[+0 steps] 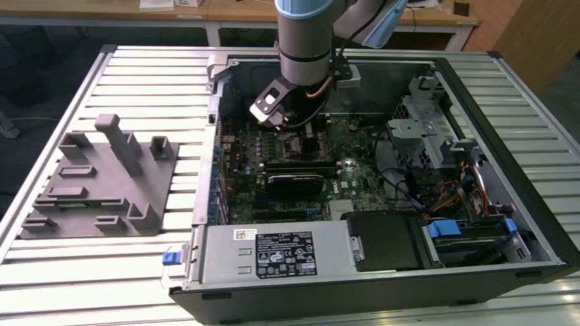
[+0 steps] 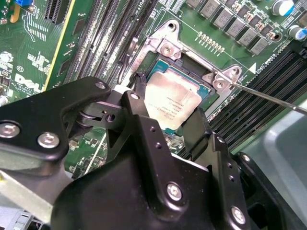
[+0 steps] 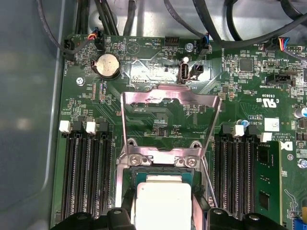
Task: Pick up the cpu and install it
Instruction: 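Place the cpu into insertion slot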
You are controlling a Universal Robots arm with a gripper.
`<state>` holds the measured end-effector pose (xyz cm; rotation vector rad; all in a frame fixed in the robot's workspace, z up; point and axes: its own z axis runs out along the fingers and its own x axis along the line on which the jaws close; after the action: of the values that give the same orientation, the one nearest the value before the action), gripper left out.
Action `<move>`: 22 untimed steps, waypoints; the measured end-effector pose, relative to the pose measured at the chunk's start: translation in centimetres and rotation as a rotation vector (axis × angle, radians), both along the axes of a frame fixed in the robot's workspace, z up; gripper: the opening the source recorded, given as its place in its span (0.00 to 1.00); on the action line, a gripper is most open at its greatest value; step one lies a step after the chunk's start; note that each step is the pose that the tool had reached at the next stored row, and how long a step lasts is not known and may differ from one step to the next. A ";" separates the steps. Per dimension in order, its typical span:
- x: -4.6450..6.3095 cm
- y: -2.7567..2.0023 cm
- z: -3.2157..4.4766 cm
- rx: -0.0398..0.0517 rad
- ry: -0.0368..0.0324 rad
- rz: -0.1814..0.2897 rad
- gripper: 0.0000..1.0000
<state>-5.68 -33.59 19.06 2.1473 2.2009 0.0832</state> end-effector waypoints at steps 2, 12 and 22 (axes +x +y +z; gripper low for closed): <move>0.0 0.00 0.00 0.0001 0.0000 0.000 0.55; 0.1 0.02 -0.02 0.0006 -0.0004 0.000 0.55; 0.1 0.00 0.93 0.0001 -0.0001 0.000 0.62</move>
<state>-5.62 -33.59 19.99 2.1472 2.2010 0.0834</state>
